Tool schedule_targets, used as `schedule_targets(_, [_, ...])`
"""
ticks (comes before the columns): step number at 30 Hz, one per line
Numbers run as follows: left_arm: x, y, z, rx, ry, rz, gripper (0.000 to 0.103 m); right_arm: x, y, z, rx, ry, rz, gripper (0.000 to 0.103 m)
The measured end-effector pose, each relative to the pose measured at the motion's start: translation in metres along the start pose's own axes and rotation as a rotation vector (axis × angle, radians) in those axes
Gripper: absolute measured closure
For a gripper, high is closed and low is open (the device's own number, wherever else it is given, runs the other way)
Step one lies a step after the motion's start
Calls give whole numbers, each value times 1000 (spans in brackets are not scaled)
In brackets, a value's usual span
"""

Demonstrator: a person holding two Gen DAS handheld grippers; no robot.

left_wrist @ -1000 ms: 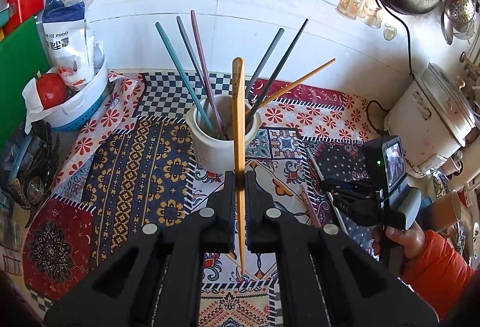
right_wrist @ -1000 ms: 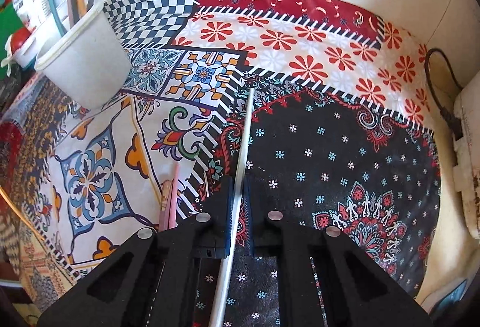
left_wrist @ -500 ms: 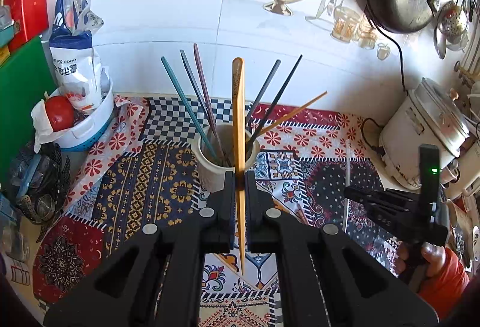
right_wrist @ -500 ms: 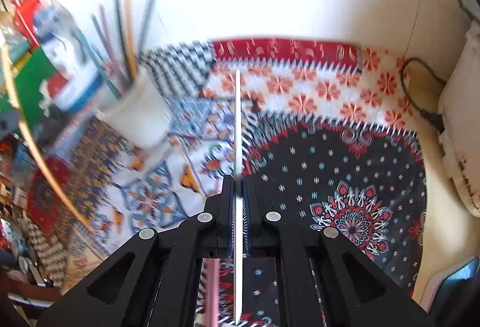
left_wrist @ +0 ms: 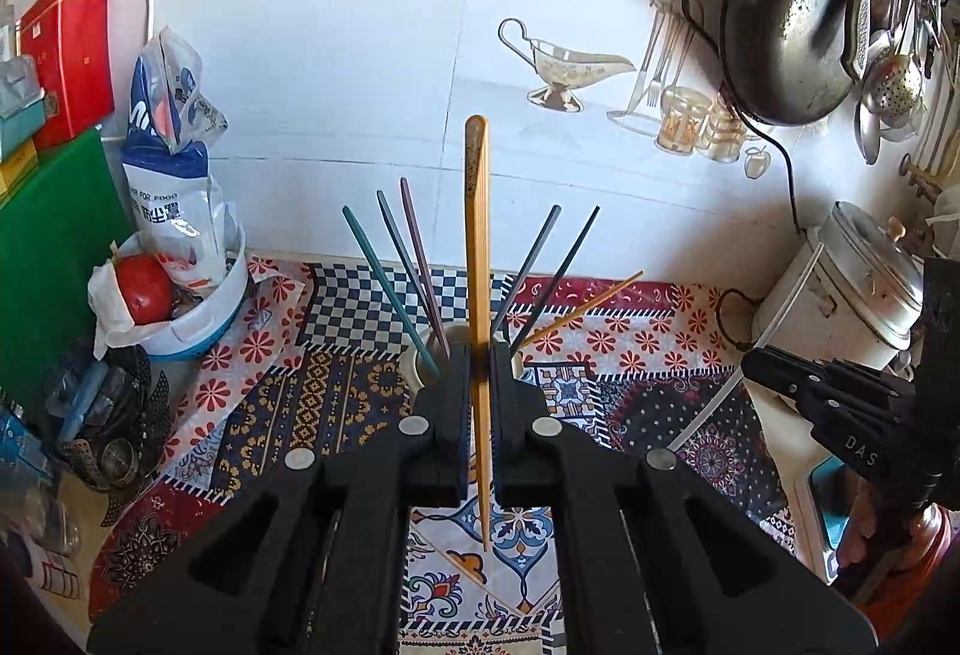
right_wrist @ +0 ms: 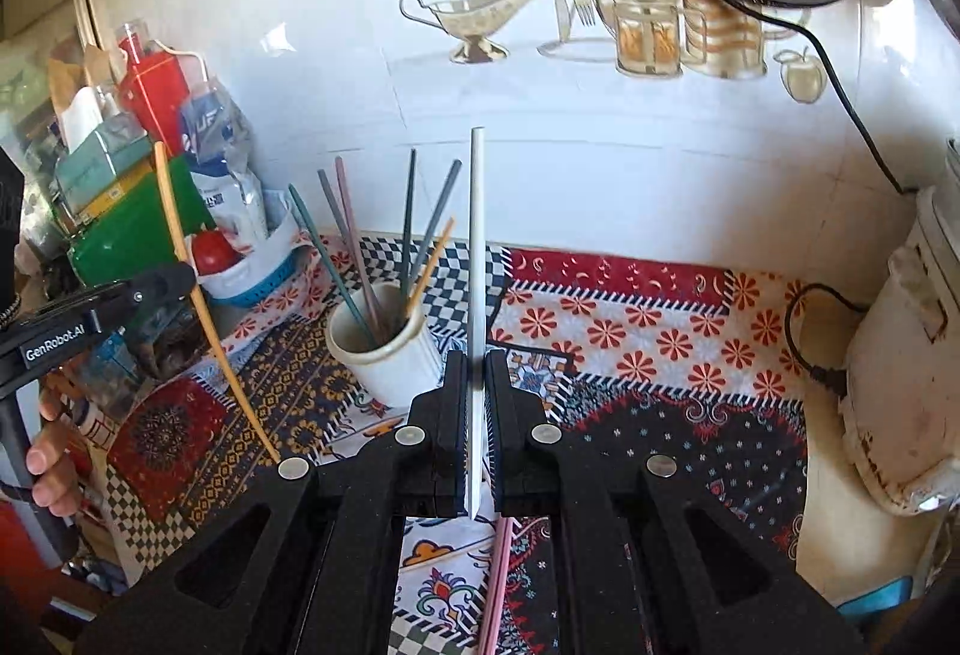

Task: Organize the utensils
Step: 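Lower the white stick and yellow stick into the cup and open both tools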

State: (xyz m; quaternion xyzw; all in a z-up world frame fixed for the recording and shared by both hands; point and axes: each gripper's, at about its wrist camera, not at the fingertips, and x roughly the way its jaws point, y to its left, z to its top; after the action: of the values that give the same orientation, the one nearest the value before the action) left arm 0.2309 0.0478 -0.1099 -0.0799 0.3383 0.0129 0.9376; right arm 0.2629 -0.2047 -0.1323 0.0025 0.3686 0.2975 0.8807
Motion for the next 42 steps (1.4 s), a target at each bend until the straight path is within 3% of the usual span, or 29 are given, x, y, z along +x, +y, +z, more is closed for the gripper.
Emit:
schedule_targets(15, [3,8,51,5,-121,56,99,2,48,61,-98,-126,100,98])
schedule_targets(26, [47,13,66,-9,-139,75,99,44,64,82,-107,-139,99,98])
schedule_targets(35, [102,21,39,-19,-20,83,99,98,69,65,-116,-2,103,98])
schedule_targets(42, [119,20,24,3,64,91,99,121,67,49,-142,120,104,97])
